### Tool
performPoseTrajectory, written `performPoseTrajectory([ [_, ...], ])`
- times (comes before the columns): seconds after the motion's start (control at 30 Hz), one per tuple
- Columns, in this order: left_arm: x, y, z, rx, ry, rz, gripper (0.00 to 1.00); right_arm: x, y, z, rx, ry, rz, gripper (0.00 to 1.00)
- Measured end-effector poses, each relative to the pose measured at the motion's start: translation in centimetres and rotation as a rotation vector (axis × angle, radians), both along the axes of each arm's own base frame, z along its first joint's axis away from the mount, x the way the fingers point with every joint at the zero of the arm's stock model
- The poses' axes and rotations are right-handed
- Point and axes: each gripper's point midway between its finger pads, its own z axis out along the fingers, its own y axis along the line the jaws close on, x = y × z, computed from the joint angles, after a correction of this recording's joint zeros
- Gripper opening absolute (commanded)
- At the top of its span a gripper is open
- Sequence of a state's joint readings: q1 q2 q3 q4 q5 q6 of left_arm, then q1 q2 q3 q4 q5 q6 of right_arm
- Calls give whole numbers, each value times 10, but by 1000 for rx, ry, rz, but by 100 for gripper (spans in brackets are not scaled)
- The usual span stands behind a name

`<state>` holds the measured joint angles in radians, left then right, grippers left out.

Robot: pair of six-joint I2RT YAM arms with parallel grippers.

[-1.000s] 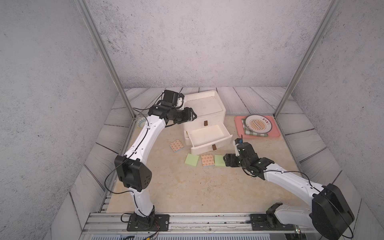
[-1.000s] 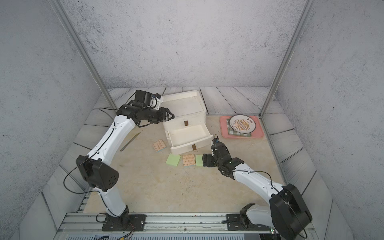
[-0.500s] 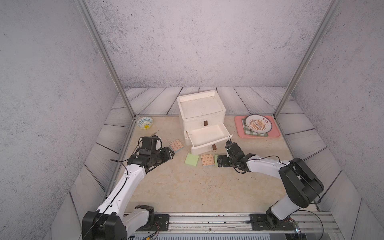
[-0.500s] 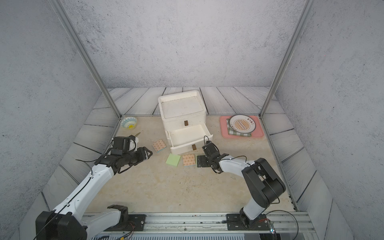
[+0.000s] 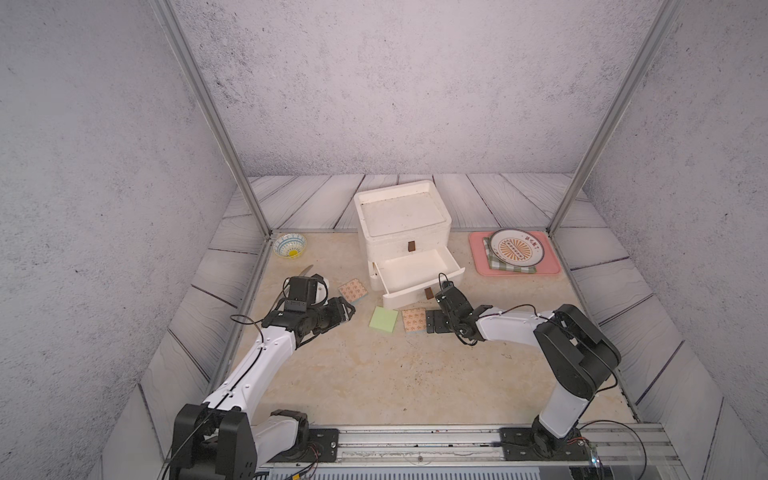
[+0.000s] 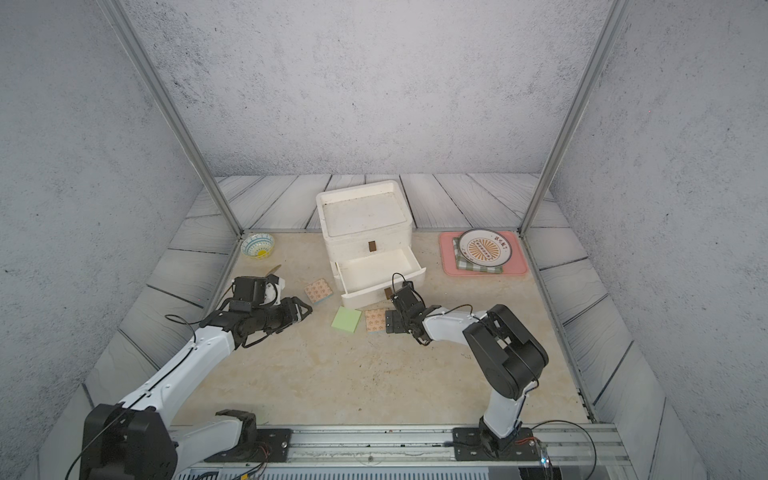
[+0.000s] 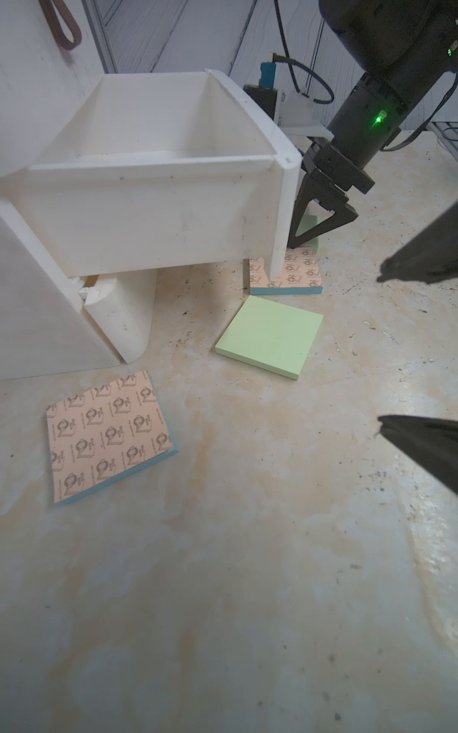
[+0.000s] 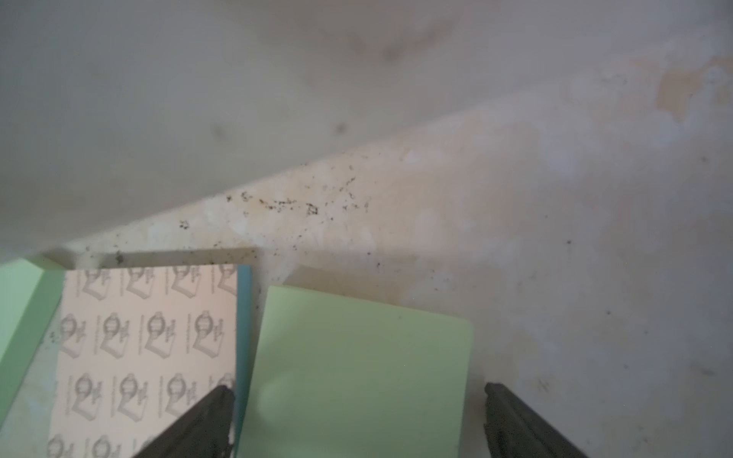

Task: Please put the sticky notes in the drawer by color
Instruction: Pick up the sticky notes from the center of the board.

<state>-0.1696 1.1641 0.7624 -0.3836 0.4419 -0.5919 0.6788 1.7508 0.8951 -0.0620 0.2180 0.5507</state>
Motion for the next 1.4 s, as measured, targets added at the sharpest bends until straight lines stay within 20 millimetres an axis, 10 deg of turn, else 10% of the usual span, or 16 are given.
performPoseTrajectory([
  [0.5, 4, -5, -13, -16, 36, -17, 58, -16, -36, -5, -127, -14, -94, 92],
  [1.03, 2, -7, -16, -29, 48, -21, 58, -22, -28, 1, -82, -18, -12, 67],
  [1.4, 4, -9, -14, -37, 43, -21, 58, -44, -43, 89, 0, -143, 27, 68],
])
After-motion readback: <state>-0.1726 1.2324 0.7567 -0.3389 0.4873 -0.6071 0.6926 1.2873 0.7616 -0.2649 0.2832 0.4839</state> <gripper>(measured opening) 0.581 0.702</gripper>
